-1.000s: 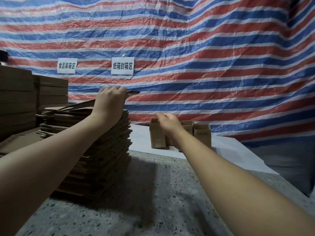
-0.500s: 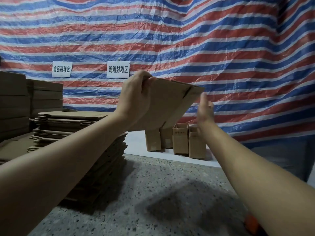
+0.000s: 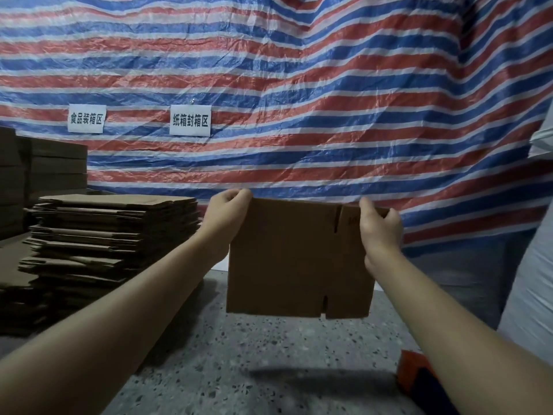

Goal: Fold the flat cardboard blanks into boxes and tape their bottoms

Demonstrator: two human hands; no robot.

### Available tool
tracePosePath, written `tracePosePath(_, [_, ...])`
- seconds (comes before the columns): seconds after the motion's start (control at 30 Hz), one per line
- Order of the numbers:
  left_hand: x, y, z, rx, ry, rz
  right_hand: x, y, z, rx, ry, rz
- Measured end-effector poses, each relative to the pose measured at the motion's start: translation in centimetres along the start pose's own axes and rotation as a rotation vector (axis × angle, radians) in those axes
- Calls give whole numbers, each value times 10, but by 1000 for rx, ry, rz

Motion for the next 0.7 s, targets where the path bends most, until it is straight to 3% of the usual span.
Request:
tracePosePath(0.33, [-44,24,68,-156,-304,85,-63,-34,-71,-59,223,-68])
tracePosePath(0.7, [-66,21,79,-36,-316,93,-82,-32,-91,-132,220,-59])
Point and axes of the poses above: each hand's wrist, its own x-axis towards the middle knuckle, its own y-axis out of the palm, z = x × y, the point moved 9 cm from there along x, towards the middle knuckle, and after that the axes turned 10 degrees about z, right-handed, at the moved point
